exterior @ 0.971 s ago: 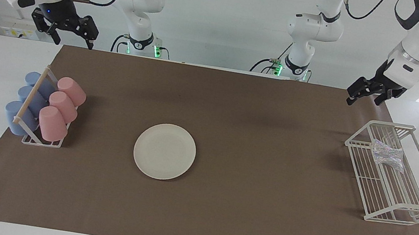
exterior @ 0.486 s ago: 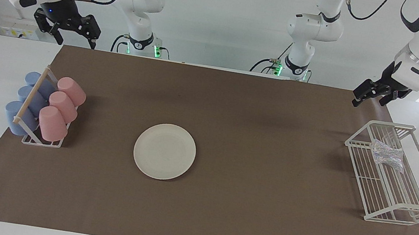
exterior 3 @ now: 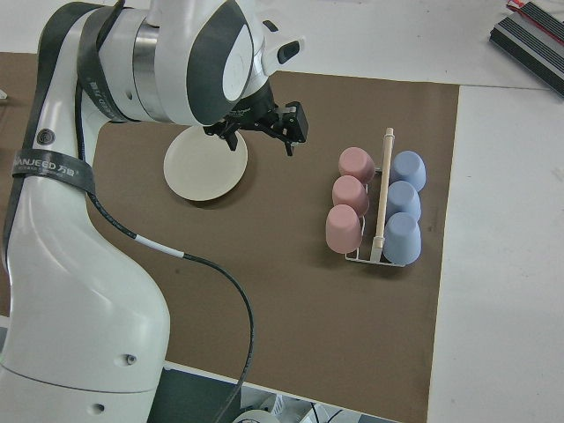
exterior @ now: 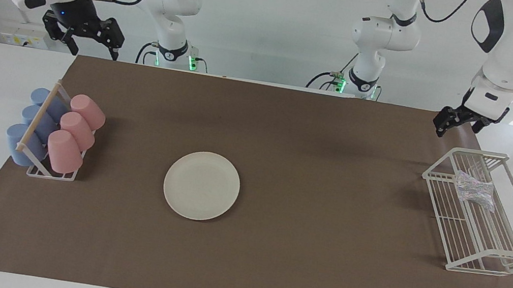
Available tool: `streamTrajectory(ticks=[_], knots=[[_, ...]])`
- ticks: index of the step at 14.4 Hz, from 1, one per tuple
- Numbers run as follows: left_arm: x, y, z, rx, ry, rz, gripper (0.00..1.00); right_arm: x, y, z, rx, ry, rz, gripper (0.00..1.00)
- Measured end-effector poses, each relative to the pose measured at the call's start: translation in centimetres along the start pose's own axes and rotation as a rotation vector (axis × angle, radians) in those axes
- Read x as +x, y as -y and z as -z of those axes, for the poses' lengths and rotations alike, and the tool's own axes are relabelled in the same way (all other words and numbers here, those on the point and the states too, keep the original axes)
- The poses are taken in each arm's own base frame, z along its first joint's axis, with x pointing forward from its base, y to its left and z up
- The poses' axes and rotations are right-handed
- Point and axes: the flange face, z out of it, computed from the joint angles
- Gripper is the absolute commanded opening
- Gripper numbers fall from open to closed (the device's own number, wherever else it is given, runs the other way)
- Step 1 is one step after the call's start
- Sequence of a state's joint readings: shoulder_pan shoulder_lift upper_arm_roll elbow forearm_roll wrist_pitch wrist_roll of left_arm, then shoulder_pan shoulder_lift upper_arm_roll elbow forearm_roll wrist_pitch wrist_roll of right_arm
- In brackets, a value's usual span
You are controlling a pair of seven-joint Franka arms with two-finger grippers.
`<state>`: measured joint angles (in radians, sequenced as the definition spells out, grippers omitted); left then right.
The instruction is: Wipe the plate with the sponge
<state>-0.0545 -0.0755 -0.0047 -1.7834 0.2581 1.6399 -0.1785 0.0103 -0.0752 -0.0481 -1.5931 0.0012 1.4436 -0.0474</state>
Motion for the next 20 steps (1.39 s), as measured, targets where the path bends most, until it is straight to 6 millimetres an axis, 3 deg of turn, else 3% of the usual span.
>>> streamTrajectory(ticks=[3,8,11,13,15,16,19,20], knots=[[1.8,-1.7,-2.7,0.156,-0.022,-0.012,1.0,0.0,0.2,0.0,0.001,0.0,-0.066,1.0],[6.4,-4.7,-9.9,0.428,-0.045,-0.136,1.0,-0.4,2.8,-0.3,-0.006,0.039,-0.331,1.0],[7.8,-5.2,-12.5,0.486,-0.06,-0.15,1.0,-0.7,3.2,-0.4,-0.018,0.056,-0.634,1.0],[8.3,-5.4,-14.0,0.535,-0.061,-0.158,1.0,-0.8,4.7,-0.4,-0.03,0.058,-0.833,1.0],[8.6,-5.4,-14.6,0.565,-0.062,-0.166,0.95,-0.9,5.7,-0.4,-0.035,0.055,-0.919,1.0],[8.6,-5.4,-14.6,0.569,-0.063,-0.166,0.83,-1.0,5.7,-0.3,-0.034,0.054,-0.932,1.0],[8.7,-5.3,-14.4,0.569,-0.067,-0.163,0.04,-1.0,4.9,-0.3,-0.031,0.055,-0.956,1.0],[8.7,-5.3,-14.3,0.569,-0.068,-0.162,0.0,-0.9,4.9,-0.3,-0.022,0.056,-0.971,1.0]])
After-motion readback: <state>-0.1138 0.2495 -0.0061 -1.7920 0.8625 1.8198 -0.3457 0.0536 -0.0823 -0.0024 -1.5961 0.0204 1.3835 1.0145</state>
